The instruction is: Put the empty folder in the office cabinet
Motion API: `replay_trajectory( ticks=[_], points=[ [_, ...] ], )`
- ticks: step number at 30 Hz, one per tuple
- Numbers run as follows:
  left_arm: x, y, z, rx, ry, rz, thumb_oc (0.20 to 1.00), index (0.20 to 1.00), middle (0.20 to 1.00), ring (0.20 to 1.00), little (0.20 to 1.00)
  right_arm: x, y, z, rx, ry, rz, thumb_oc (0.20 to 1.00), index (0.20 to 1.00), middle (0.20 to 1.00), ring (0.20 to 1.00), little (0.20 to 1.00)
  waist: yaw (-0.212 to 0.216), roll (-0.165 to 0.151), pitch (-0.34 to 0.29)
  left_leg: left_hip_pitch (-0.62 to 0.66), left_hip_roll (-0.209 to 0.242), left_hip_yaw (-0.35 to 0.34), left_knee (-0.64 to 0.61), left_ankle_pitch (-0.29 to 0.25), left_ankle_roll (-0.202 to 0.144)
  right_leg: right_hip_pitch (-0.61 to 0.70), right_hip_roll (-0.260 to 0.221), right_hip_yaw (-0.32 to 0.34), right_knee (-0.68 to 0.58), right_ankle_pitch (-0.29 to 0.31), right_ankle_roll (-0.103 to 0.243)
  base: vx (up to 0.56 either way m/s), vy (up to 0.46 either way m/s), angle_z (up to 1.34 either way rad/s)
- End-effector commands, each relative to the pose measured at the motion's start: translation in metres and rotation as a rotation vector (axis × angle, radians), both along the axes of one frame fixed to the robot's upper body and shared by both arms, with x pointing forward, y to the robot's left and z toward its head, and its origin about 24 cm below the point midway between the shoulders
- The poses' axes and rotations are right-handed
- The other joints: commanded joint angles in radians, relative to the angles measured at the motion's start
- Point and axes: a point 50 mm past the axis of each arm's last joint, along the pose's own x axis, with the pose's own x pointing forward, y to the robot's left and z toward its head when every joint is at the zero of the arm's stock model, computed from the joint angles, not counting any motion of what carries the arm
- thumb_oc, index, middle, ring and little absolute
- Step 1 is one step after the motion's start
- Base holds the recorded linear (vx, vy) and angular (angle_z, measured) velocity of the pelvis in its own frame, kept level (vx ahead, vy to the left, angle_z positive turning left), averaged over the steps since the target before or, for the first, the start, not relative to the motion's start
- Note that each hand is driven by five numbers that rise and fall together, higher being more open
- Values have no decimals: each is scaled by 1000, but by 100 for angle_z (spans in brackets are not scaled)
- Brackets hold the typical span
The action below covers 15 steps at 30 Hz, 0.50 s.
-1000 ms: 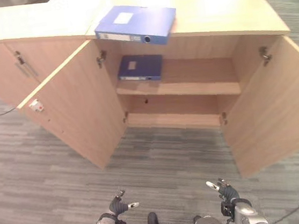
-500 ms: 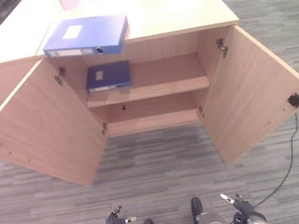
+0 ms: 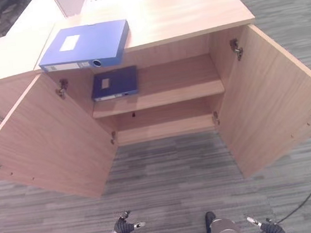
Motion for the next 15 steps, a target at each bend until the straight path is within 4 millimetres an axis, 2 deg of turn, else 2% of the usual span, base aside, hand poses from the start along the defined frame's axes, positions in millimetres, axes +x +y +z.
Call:
replay_trajectory(
  ticks=[1,2,3,4,5,6,7,8,9,10,11,12,14,15],
  points=[
    [29,1,14,-14,-119,5,1000,1000,1000,1000,1000,-7,-4,0,-8,13,-29,1000,1000,1000,1000,1000,-4,-45,3,94,26,-1,196,49,-1,7,-47,100,-154,98,80,151,-218,10],
    [32,1,15,-18,-130,7,1000,1000,1000,1000,1000,-5,-6,1,-14,5,-30,1000,1000,1000,1000,1000,-3,-57,11,60,12,-10,268,80,-1,23,-49,102,-158,94,70,207,-291,5],
    [38,2,20,-25,-160,14,1000,1000,1000,1000,1000,1,-8,4,-18,-18,-23,1000,1000,1000,1000,1000,5,-85,23,6,-6,2,388,100,0,53,-58,113,-168,80,54,215,-276,5],
    [38,2,20,-23,-163,16,1000,1000,1000,1000,1000,2,-9,4,-19,-18,-20,1000,1000,1000,1000,1000,7,-95,28,-16,-5,21,430,94,5,64,-63,118,-170,72,50,351,-237,-13],
    [41,0,22,-33,-180,13,1000,1000,1000,1000,1000,-4,-11,3,-25,11,-13,1000,1000,1000,1000,1000,19,-103,39,-71,39,81,411,90,14,113,-79,126,-183,45,51,332,-75,-18],
    [40,-1,21,-35,-175,9,1000,1000,1000,1000,1000,-7,-11,3,-23,19,-20,1000,1000,1000,1000,1000,25,-106,38,-91,49,86,368,74,18,131,-86,129,-188,39,57,456,28,-12],
    [37,-2,19,-32,-160,-3,1000,1000,1000,1000,1000,-14,-10,1,-19,40,-29,1000,1000,1000,1000,1000,31,-97,37,-102,57,83,248,49,16,156,-90,130,-197,23,71,373,93,-2],
    [37,-3,18,-31,-154,-11,1000,1000,1000,1000,1000,-16,-10,0,-18,44,-33,1000,1000,1000,1000,1000,37,-94,36,-118,54,81,174,42,15,178,-94,129,-206,12,78,457,135,0],
    [35,-6,17,-28,-142,-27,1000,1000,1000,1000,1000,-15,-9,0,-18,45,-31,1000,1000,1000,1000,1000,57,-76,36,-188,36,68,69,90,6,219,-83,138,-227,-6,82,305,80,11],
    [35,-6,17,-28,-141,-27,1000,1000,1000,1000,1000,-16,-9,0,-18,45,-31,1000,1000,1000,1000,1000,55,-78,37,-181,33,68,61,92,6,226,-86,136,-229,-9,82,425,75,-1],
    [32,-4,14,-19,-120,-19,1000,1000,1000,1000,1000,-13,-5,-1,-12,43,-20,1000,1000,1000,1000,1000,79,-87,37,-252,-3,74,-2,108,7,281,-87,154,-256,-27,84,449,98,-15],
    [26,-1,11,-17,-94,6,1000,1000,1000,1000,1000,-9,0,-2,-7,40,-1,1000,1000,1000,1000,1000,100,-94,33,-301,-24,86,-9,113,8,317,-82,179,-267,-41,88,540,155,-23],
    [15,3,6,-12,-55,36,1000,1000,1000,1000,1000,-6,5,-4,2,41,32,1000,1000,1000,1000,1000,120,-98,20,-293,-31,66,-11,116,8,331,-86,207,-268,-44,102,431,248,-61],
    [6,6,3,-3,-24,44,1000,1000,1000,1000,1000,-8,11,-6,16,54,58,1000,1000,1000,1000,1000,128,-100,3,-276,-31,48,-10,135,14,333,-93,221,-262,-44,114,481,396,-178]
  ],
)
